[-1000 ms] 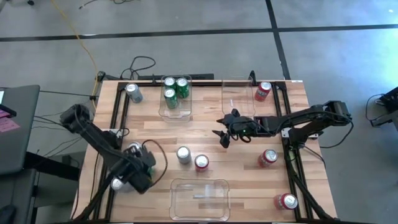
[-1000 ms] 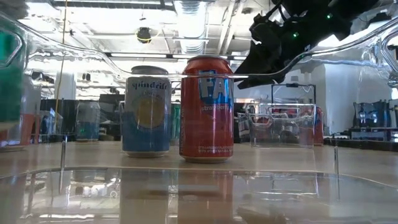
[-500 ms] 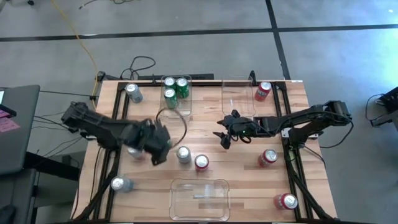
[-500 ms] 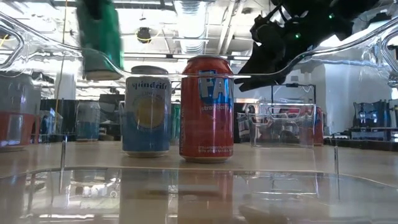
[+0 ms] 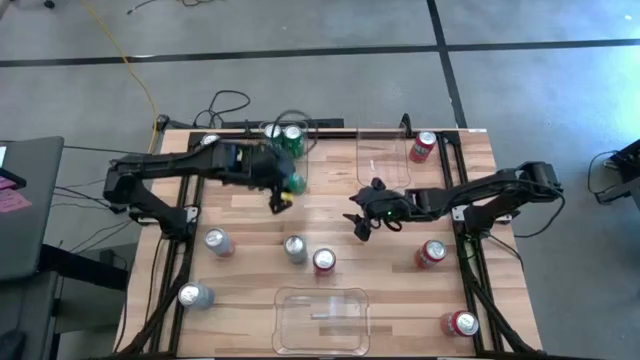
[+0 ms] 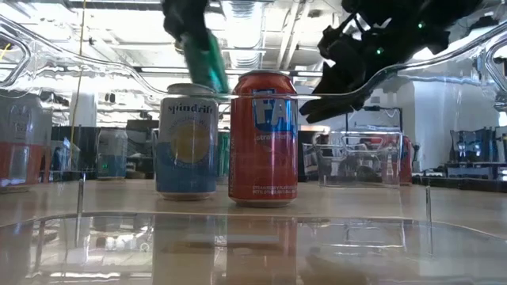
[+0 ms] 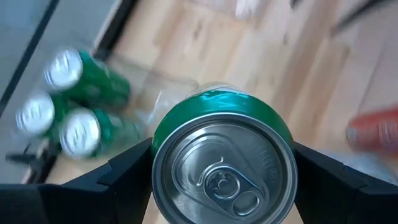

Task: Sort soda cans
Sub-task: Put the green soda can into the top left transparent bin

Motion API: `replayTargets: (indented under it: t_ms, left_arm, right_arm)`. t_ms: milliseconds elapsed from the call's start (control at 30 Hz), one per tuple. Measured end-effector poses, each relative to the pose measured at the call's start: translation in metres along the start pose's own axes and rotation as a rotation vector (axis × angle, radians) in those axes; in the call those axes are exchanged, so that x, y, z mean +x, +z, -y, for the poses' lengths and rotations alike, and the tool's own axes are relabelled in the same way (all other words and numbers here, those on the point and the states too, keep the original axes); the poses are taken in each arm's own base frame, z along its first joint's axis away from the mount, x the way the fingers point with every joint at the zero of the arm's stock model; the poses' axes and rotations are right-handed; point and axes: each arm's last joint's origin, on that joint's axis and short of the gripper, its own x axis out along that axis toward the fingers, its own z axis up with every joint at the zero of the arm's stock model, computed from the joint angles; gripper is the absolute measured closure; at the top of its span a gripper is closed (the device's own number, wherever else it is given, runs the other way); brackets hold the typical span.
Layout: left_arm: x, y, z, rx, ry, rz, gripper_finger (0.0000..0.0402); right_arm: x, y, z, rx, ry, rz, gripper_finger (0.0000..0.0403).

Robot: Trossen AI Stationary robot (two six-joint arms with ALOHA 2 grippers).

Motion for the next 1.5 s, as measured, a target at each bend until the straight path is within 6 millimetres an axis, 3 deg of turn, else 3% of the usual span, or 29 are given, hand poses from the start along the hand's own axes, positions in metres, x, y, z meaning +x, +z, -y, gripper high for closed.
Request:
replayTargets:
  t_ms: [267,467,800,1233,1500]
  left_arm:
    - [0.015,0.015,-0.054,-0.027,0.076,0.058,0.0101]
    - [0.03,0.026,-0.076,-0.051,0.061,0.114,0.0101]
    - [0.1,0.026,-0.068,0.058,0.04,-0.08,0.0101]
    - [0.112,0.021,-0.086,0.066,0.107,-0.145,0.0101]
    - [0.149,0.018,-0.085,0.082,0.089,-0.218,0.0101]
  right_arm:
    - [0.02,-0.016,-0.001,-0.022,-0.025,-0.077,0.0117]
    - [0.027,-0.019,0.004,-0.017,-0.043,-0.094,0.0117]
    - [0.027,-0.019,0.004,-0.017,-0.043,-0.097,0.0117]
    - [0.027,-0.019,0.004,-0.016,-0.045,-0.098,0.0117]
    - [0.027,-0.018,0.005,-0.014,-0.045,-0.094,0.0117]
